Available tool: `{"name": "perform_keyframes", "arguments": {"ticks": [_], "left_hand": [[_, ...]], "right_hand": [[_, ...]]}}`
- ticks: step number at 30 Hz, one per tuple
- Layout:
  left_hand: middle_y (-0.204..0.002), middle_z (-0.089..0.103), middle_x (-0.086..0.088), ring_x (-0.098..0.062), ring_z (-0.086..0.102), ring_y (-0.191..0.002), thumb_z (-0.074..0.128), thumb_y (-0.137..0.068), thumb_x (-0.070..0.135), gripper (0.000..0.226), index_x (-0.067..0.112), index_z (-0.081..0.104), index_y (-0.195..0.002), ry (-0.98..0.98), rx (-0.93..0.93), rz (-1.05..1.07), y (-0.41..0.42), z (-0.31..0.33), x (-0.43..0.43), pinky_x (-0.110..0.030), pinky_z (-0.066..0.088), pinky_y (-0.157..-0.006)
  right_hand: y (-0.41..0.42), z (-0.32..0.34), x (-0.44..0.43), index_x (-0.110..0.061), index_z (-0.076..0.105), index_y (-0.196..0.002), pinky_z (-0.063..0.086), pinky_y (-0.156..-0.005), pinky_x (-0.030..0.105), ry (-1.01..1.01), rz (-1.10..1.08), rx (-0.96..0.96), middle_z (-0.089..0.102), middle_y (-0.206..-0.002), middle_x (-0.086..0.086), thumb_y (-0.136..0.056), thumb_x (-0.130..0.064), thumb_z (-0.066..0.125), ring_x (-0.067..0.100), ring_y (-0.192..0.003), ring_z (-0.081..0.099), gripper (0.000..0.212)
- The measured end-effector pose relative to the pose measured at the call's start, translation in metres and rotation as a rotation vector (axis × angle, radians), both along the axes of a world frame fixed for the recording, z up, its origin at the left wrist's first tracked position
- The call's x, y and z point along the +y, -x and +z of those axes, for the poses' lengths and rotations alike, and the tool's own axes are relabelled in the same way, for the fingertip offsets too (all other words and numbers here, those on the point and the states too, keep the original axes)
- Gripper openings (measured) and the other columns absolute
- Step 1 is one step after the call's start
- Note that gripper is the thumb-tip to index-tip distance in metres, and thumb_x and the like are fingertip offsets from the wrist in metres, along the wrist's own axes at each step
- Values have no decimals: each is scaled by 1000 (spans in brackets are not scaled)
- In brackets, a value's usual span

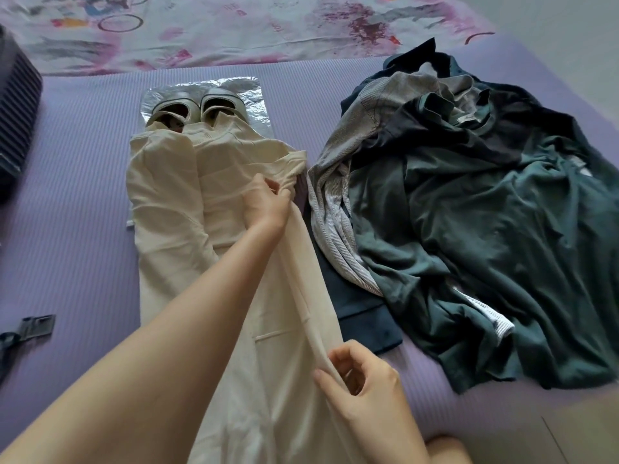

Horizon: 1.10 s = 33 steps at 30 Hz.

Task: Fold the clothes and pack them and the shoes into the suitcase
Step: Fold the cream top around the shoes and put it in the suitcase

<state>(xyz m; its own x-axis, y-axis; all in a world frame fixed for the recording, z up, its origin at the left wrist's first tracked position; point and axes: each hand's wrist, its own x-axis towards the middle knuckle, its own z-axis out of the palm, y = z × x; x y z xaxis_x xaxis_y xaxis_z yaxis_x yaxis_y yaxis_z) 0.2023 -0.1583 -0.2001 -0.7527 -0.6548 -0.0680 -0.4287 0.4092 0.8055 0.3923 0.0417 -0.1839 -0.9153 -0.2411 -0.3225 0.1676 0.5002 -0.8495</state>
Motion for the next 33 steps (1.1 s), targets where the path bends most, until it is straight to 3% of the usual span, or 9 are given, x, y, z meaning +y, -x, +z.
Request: {"name": "perform_keyframes", "arguments": {"ticks": [4, 11, 15, 17, 20, 22, 27, 30, 33], "left_hand": [[-99, 66, -4, -17, 63, -95, 66, -84, 25, 26, 9, 63, -105, -151, 148, 77, -22, 23, -37, -26, 47, -86], [-111, 66, -9, -19, 61, -104, 61, -89, 25, 30, 7, 64, -112, -79, 88, 260, -102, 18, -113, -21, 40, -84], [-109, 67, -9, -20, 61, -102, 61, -90, 28, 31, 6, 63, -111, 10, 60, 206, -113, 8, -116, -20, 40, -80], [-107, 66, -9, -21, 62, -100, 63, -87, 27, 31, 7, 62, -110, 47, 82, 168, -109, 8, -115, -24, 43, -81], [-108, 65, -9, -22, 61, -100, 65, -84, 26, 35, 8, 59, -113, 64, 100, 152, -104, 7, -115, -28, 46, -84], [-108, 65, -6, -18, 61, -99, 65, -86, 26, 35, 8, 59, -115, 35, 127, 159, -105, 8, -116, -23, 44, -82], [-98, 67, -1, -10, 61, -90, 66, -86, 30, 28, 9, 66, -105, -21, 144, 142, -106, 12, -124, -17, 42, -76], [-91, 64, 5, -5, 59, -85, 68, -85, 31, 26, 11, 67, -101, -43, 149, 112, -106, 13, -129, -7, 40, -65], [-88, 63, 7, -3, 58, -81, 67, -85, 31, 22, 13, 68, -99, -64, 154, 104, -108, 10, -133, 3, 37, -58]], "right_hand": [[-13, 17, -25, -44, 53, -84, 36, -54, 13, -2, 87, 36, 57, -62, -17, -56, -57, 54, 4, -52, 50, 31], [-50, 20, -76, -35, 50, -97, 34, -72, 1, -115, 312, 101, 55, -81, -24, -76, -45, 56, -6, -77, 49, 24], [-55, 9, -88, -36, 59, -85, 30, -67, -6, -253, 375, 348, 59, -78, -22, -74, -56, 56, -12, -62, 48, 23], [-40, 13, -89, -34, 61, -93, 39, -69, 4, -148, 355, 179, 62, -91, -19, -81, -54, 55, -5, -67, 54, 24], [17, 18, -101, -23, 66, -89, 52, -62, 29, 107, 126, 35, 66, -79, -7, -86, -34, 61, 8, -63, 61, 12], [72, 16, -122, -13, 64, -96, 51, -50, 29, 274, -38, -52, 65, -81, 3, -91, -16, 60, 12, -57, 60, 7], [192, 11, -194, 1, 61, -106, 50, -44, 27, 225, -108, -127, 63, -85, 12, -83, -31, 71, 19, -57, 59, 40], [220, 4, -223, -2, 60, -108, 57, -58, 34, 210, -139, -266, 68, -103, 16, -57, -39, 83, 26, -77, 68, 68], [225, 13, -232, -3, 60, -105, 57, -71, 36, 131, -241, -170, 68, -101, 13, -66, -20, 81, 25, -87, 67, 48]]}}
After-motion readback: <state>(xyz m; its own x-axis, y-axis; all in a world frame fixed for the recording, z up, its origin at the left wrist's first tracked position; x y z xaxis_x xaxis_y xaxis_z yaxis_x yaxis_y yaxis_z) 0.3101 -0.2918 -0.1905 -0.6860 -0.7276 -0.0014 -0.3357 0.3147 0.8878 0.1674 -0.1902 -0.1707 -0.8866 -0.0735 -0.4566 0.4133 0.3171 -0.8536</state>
